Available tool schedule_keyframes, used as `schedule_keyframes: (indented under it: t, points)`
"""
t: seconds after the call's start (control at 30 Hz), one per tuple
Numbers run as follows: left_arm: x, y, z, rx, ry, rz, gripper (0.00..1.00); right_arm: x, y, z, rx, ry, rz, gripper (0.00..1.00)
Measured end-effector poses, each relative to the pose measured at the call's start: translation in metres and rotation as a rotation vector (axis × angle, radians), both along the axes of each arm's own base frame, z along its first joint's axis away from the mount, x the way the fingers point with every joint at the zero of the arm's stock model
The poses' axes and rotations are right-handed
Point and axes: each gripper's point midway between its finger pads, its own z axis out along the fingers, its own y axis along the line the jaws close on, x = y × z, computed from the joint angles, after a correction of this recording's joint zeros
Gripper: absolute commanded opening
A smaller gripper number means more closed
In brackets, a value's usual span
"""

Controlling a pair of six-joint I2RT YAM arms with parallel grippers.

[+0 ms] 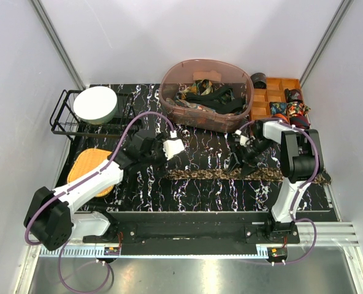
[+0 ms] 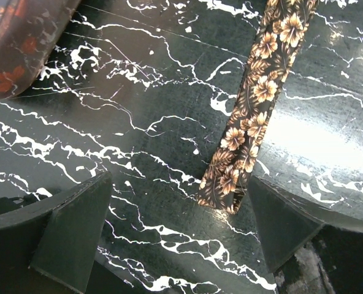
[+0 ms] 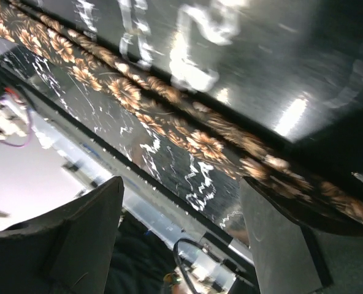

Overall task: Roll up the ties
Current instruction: Move the tie to the center of the board.

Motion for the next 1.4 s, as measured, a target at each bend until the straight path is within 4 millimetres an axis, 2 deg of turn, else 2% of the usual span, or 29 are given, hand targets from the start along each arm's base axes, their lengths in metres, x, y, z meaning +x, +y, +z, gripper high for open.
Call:
schedule_keyframes:
  t: [0.17, 0.4, 0.63, 0.73, 0.87, 0.9, 1.03, 1.23, 1.3, 1.33, 1.4]
  points:
    - [-0.002, -0.001, -0.001, 0.002, -0.004, -0.020, 0.99, -0.002, -0.020, 0.003, 0.023, 0.037, -0.040, 0.84]
    - [-0.004, -0.004, -0.004, 0.002, 0.008, -0.045, 0.99, 0.003, -0.026, 0.020, 0.050, -0.033, -0.024, 0.84]
    - [-0.015, -0.019, -0.016, 0.030, 0.019, -0.126, 0.97, 0.008, -0.068, 0.005, -0.048, -0.056, -0.042, 0.81]
    - [-0.022, -0.026, -0.027, 0.054, 0.034, -0.169, 0.91, 0.007, -0.091, -0.005, -0.086, -0.035, -0.070, 0.80]
    - [-0.030, -0.037, -0.046, 0.095, 0.059, -0.233, 0.84, 0.002, -0.120, -0.006, -0.127, -0.016, -0.105, 0.80]
    - [-0.032, -0.041, -0.050, 0.106, 0.067, -0.247, 0.80, 0.002, -0.127, -0.006, -0.137, -0.018, -0.113, 0.80]
    - [-0.033, -0.061, -0.061, 0.135, 0.089, -0.297, 0.72, 0.001, -0.151, -0.008, -0.167, -0.016, -0.148, 0.80]
    - [-0.031, -0.094, -0.059, 0.125, 0.090, -0.339, 0.66, -0.002, -0.160, -0.008, -0.163, -0.001, -0.180, 0.79]
    - [-0.031, -0.102, -0.057, 0.117, 0.092, -0.345, 0.60, -0.002, -0.160, -0.008, -0.163, -0.001, -0.180, 0.78]
    - [-0.032, -0.105, -0.056, 0.113, 0.094, -0.347, 0.53, -0.002, -0.160, -0.008, -0.164, 0.000, -0.181, 0.77]
    - [-0.033, -0.113, -0.054, 0.107, 0.096, -0.354, 0.46, -0.002, -0.160, -0.008, -0.164, 0.000, -0.181, 0.77]
